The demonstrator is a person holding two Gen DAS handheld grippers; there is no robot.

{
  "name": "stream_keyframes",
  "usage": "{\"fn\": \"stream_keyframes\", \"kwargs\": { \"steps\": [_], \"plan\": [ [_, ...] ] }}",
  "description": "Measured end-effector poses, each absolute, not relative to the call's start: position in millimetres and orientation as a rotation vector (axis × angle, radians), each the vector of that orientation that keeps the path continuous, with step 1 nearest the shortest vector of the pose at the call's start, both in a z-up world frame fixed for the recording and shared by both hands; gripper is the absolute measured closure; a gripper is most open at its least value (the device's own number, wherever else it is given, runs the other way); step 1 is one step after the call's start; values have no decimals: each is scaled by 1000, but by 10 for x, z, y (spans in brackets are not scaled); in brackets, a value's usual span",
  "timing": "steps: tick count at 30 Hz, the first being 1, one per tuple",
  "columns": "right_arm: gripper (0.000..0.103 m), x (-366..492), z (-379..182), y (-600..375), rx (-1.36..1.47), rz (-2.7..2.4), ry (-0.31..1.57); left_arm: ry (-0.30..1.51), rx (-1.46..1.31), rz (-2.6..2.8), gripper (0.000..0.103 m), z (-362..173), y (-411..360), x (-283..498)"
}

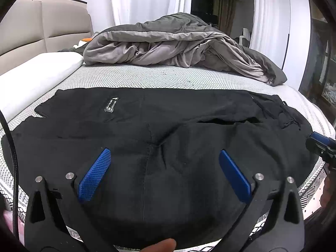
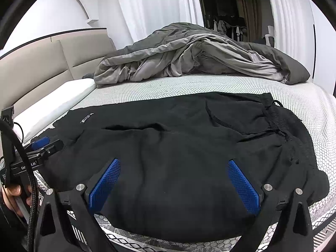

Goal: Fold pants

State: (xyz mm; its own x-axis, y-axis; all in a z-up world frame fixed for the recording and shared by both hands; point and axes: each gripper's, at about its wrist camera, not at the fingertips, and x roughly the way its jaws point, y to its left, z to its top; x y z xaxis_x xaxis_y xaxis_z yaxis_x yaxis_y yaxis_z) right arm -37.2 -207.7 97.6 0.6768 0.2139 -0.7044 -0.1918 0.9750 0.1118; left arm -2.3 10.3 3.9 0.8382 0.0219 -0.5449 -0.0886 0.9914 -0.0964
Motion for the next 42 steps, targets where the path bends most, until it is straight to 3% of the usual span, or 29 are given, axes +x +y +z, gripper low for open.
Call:
{"fn": "stream_keyframes", "kwargs": {
  "steps": [42],
  "plan": [
    [0,-270,881,-2216,59,209,834,575,-129,62,1,55,86,-12]
  ]
}}
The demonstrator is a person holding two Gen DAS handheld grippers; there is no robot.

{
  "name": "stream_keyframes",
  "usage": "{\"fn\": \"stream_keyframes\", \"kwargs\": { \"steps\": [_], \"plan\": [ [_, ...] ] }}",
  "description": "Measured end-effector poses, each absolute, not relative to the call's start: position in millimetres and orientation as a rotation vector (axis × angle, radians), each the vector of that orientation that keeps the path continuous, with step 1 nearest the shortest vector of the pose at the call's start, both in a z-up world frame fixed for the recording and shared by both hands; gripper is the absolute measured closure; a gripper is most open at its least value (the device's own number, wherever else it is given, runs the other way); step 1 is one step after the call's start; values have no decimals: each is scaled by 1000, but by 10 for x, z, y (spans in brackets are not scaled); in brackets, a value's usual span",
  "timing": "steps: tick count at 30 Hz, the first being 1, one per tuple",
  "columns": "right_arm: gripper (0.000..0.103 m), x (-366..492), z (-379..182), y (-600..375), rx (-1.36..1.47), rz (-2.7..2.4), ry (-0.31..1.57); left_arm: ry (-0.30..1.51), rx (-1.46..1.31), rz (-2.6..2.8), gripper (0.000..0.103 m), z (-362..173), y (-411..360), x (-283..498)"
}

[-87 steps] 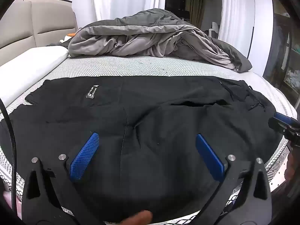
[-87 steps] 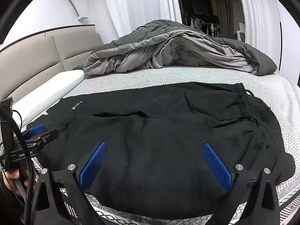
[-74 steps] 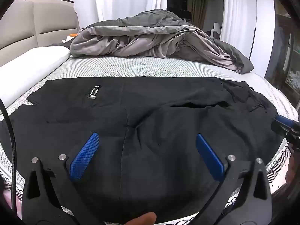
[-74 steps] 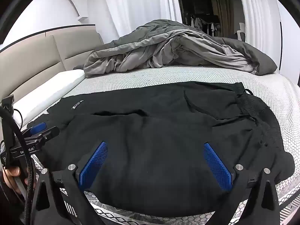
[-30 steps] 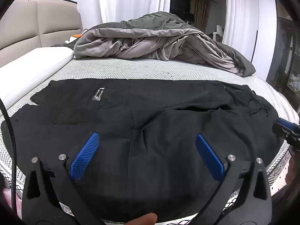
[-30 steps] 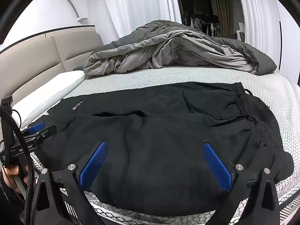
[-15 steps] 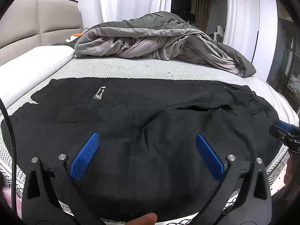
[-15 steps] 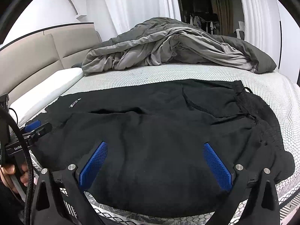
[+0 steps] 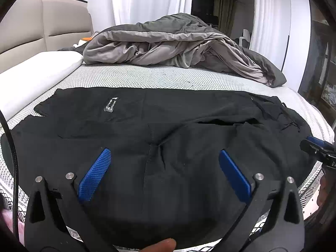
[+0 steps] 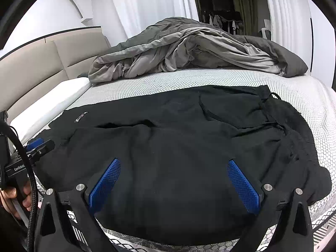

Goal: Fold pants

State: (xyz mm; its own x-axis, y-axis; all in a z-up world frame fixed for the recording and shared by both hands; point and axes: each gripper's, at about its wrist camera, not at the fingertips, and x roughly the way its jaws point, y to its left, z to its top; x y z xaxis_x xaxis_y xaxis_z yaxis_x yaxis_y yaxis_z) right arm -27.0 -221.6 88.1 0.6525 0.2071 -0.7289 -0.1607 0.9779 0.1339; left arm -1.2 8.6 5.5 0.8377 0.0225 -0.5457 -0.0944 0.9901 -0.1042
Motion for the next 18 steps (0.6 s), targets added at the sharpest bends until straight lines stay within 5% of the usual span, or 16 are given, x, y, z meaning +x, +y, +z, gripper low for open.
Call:
{"fn": "stream_keyframes", "kwargs": {
  "steps": [10,18],
  "plan": [
    [0,-272,901,-2250,33,215,797,548,-176,82,1,112,312,-101],
    [0,-341,1085,-2403,-6,226,770,510,-340,228,1,128,1204,-363]
  ]
}}
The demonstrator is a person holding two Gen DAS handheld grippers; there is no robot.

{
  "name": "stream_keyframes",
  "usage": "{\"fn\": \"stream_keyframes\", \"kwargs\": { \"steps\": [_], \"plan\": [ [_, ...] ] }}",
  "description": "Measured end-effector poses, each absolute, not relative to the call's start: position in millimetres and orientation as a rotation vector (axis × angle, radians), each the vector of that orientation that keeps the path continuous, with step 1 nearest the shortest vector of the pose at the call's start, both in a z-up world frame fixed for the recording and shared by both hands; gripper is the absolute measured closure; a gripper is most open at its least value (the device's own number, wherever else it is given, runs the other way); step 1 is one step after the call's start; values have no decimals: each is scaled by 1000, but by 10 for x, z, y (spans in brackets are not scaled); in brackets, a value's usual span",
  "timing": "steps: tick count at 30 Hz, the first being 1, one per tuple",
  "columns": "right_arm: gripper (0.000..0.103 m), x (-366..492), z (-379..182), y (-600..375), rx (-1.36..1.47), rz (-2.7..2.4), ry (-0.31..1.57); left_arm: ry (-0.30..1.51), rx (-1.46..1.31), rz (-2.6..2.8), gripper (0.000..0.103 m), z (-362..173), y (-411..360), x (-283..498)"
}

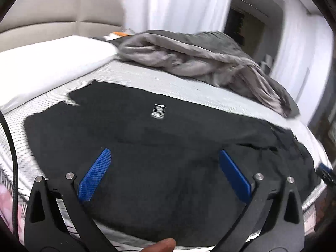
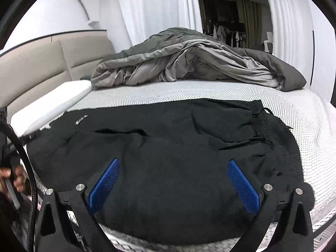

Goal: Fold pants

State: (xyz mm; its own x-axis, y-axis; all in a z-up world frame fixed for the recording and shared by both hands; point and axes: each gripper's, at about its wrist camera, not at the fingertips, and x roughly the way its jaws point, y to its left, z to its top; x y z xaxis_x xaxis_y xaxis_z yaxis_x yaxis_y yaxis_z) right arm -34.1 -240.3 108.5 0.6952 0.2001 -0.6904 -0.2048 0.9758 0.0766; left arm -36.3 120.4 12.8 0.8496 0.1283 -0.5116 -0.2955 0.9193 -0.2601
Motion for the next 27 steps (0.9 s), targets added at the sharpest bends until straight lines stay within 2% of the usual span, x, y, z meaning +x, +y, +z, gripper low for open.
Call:
{"fn": "stream_keyframes", "kwargs": {
  "steps": [9,11,15,17,19,21,23,27],
  "plan": [
    [0,-375,1196,-2869,109,122,805,507,-482,440,1,-97,2332,-794],
    [4,-379,1145,-2969,135,111,840,497,-526,455,1,-146,2543,-927],
    [5,-437,1051,-3175,197,75,867,510,-597,517,3,-267,2915,-1119],
    [5,-469,1001,-3289,238,66,883,531,-699,450,23,-385,3120,-1132],
    [5,-493,964,-3362,270,73,896,563,-757,419,29,-482,3267,-1103],
    [5,-520,937,-3423,288,71,896,561,-783,410,30,-495,3391,-1045],
    [5,-537,909,-3479,315,64,898,558,-781,387,47,-465,3470,-954],
    [5,-576,920,-3521,330,66,895,623,-788,388,52,-550,3660,-687]
  ]
}}
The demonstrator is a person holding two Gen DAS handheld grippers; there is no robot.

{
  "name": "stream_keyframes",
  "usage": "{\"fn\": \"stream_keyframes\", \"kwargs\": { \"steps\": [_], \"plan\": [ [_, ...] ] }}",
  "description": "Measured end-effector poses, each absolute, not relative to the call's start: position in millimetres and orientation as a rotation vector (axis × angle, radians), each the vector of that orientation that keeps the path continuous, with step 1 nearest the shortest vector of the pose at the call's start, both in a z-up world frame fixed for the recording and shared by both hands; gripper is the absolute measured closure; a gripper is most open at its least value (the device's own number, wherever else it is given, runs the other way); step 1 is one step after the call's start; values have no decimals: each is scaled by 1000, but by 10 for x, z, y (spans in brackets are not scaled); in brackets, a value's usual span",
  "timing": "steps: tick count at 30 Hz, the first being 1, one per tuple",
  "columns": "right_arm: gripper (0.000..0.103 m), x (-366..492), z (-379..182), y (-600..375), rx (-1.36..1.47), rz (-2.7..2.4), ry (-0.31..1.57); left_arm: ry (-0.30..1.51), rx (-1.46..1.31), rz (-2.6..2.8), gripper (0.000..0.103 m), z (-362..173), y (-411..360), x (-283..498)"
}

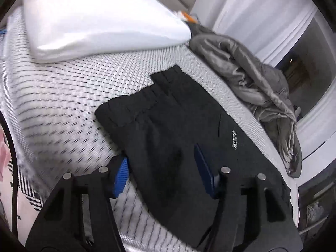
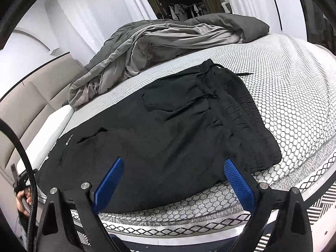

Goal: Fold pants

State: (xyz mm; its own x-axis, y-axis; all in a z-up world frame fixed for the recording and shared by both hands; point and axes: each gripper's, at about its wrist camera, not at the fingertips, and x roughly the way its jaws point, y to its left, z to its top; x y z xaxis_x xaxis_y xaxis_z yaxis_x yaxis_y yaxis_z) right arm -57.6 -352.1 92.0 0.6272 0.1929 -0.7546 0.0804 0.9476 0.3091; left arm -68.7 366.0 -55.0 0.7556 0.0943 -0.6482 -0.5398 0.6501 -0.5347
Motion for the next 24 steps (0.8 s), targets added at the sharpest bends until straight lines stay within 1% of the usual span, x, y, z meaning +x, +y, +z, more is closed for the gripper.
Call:
{"fn": "stream_keyframes", "kwargs": {
  "steps": [1,3,4,7,9,12,15,16,18,19,20,21,22,24],
  "plan": [
    [5,-596,931,-3520,331,66,891,640,-796,400,60,-561,3625,-619],
    [5,-621,945,-3544,343,61,888,651,-794,423,84,-585,3699,-481],
    [5,-635,939,-3579,363,56,891,639,-800,434,98,-576,3685,-403],
    [5,-654,893,-3671,421,27,909,532,-866,454,100,-555,3810,-645],
    [5,-668,835,-3757,460,-14,929,493,-848,490,100,-504,3838,-813],
    [5,-684,711,-3944,577,-34,960,501,-798,521,100,-493,3829,-904],
    [5,-547,608,-4112,706,-7,933,513,-768,535,100,-451,3763,-879],
    [9,-478,567,-4158,750,-16,933,514,-765,540,100,-442,3730,-888],
    [30,-297,439,-4274,846,-78,948,519,-766,542,100,-429,3695,-890],
    [53,-235,406,-4321,853,-123,964,521,-767,539,100,-429,3673,-872],
    [71,-186,389,-4348,846,-155,976,525,-772,531,100,-429,3650,-857],
    [79,-134,413,-4376,830,-149,971,534,-777,523,100,-432,3615,-843],
    [84,-122,466,-4391,807,-133,957,540,-781,516,100,-444,3576,-868],
    [85,-169,633,-4446,711,-141,901,561,-794,468,100,-468,3461,-928]
  ]
}}
